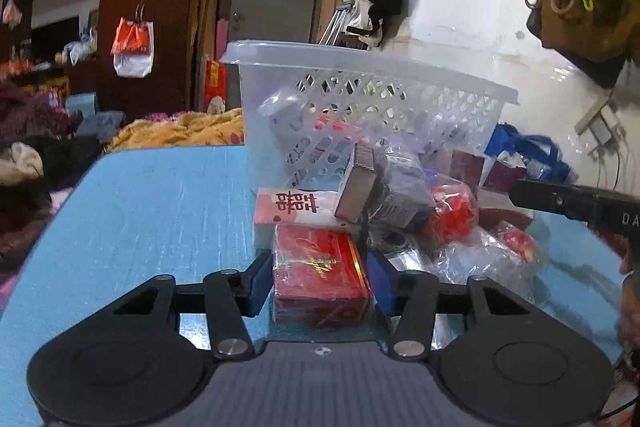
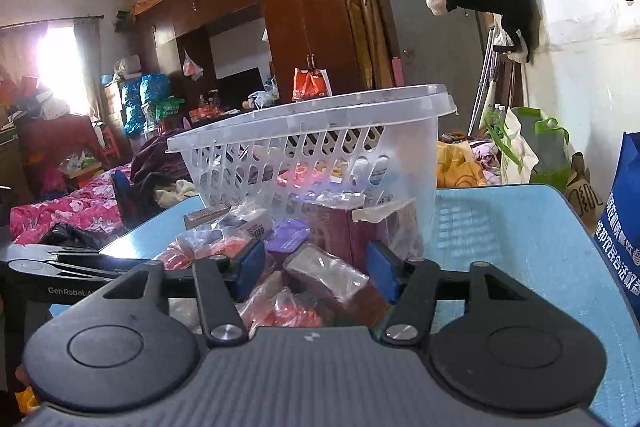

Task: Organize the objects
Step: 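Grasp the red packet with the left gripper while the right gripper reaches into the pile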

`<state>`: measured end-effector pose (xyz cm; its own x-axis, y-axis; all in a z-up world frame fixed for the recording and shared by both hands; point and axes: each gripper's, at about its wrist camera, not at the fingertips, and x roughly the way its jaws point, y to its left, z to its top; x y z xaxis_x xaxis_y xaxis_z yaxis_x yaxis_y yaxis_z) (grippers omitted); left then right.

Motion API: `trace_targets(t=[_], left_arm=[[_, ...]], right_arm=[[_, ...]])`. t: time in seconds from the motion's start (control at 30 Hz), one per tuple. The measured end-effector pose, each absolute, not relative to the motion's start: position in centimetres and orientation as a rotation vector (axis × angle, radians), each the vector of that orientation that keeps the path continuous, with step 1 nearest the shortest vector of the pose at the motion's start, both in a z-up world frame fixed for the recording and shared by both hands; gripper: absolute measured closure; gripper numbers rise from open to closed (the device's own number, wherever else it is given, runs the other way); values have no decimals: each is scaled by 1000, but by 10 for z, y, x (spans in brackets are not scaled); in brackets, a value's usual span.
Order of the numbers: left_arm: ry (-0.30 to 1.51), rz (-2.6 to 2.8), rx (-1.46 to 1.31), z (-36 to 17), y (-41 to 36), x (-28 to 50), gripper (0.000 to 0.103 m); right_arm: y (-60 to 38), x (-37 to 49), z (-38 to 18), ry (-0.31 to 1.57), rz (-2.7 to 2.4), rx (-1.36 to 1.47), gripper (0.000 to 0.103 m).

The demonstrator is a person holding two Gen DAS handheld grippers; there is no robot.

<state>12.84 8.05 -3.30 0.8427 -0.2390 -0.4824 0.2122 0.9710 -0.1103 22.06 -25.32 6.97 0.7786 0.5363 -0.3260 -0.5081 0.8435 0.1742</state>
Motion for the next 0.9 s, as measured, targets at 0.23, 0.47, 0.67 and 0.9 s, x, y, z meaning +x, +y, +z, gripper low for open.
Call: trace_targets(t=[0.23, 0.47, 0.67, 0.9], left_arm=[[514, -241, -54, -33, 82, 128, 49], [540, -247, -43, -34, 81, 130, 48], [543, -253, -58, -34, 83, 131, 48], [545, -257, -63, -34, 82, 131, 48]], right_arm=[[-248, 229, 68, 450, 561, 54, 42], [-242, 237, 64, 521, 561, 14, 28], [-252, 244, 60, 556, 556, 96, 41], [-259, 237, 63, 509, 540, 125, 58]])
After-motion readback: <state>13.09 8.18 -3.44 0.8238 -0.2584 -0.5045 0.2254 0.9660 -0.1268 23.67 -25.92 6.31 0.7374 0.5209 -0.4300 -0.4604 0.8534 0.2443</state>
